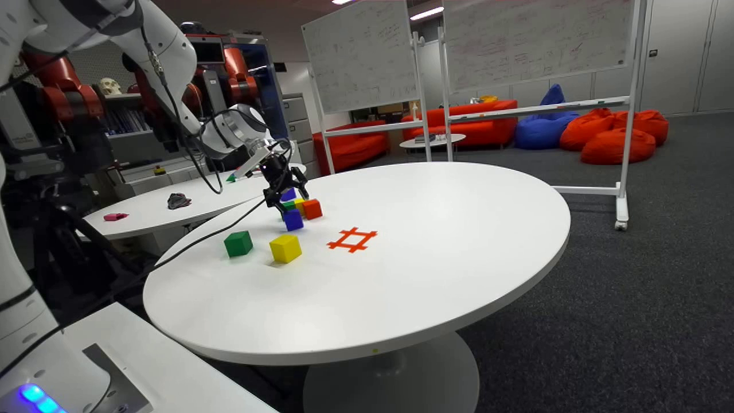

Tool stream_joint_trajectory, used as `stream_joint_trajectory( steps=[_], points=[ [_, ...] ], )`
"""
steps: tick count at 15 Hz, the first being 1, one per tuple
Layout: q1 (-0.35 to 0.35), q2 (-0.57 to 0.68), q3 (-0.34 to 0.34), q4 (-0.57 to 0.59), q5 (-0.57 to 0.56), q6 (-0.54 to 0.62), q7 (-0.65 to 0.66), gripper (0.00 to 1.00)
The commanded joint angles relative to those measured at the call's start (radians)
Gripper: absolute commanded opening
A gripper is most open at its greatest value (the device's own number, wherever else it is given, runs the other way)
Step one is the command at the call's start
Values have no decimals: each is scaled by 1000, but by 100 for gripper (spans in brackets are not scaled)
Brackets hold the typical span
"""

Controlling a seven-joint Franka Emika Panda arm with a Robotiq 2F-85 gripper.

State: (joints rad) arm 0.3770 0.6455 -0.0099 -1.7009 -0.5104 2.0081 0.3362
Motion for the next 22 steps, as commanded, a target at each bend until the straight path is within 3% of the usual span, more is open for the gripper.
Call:
stream_joint_trajectory(
  steps=[1,7,10,17,18,22],
  points=[
    [-10,-9,15,-15,-13,44,-11,100],
    [1,-52,3,-107,-119,338,-60,100],
    [-1,-52,0,-126,-169,419,-52,100],
    [1,-50,0,-136,-211,432,-43,100],
    [-1,-10,9,-82,-184,410,-41,100],
    [-1,-10,9,-82,-184,410,-41,100]
  ],
)
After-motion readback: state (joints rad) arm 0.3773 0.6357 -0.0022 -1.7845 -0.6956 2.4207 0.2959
